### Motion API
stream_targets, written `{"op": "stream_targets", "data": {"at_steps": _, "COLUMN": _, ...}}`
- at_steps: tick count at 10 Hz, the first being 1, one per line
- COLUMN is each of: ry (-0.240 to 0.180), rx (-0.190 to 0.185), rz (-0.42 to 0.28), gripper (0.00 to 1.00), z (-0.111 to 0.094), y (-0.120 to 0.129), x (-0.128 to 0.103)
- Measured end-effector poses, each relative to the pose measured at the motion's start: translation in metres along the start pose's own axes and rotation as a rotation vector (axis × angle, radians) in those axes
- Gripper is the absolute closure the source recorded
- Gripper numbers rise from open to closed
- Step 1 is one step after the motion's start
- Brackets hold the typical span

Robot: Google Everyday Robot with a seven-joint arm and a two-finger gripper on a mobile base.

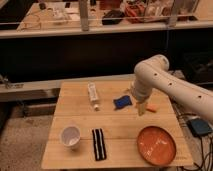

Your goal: Move the arm in a circular motion

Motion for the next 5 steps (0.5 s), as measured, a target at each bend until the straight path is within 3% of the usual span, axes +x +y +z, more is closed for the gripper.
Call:
{"op": "stream_targets", "data": {"at_steps": 2, "ry": -0.014, "rx": 0.011, "rz": -0.084, "gripper": 0.2, "z": -0.01, "y": -0.002, "x": -0.036}}
{"op": "stream_targets", "data": {"at_steps": 5, "ry": -0.053, "rx": 0.015, "rz": -0.202, "gripper": 0.2, "z": -0.016, "y": -0.026, "x": -0.109}}
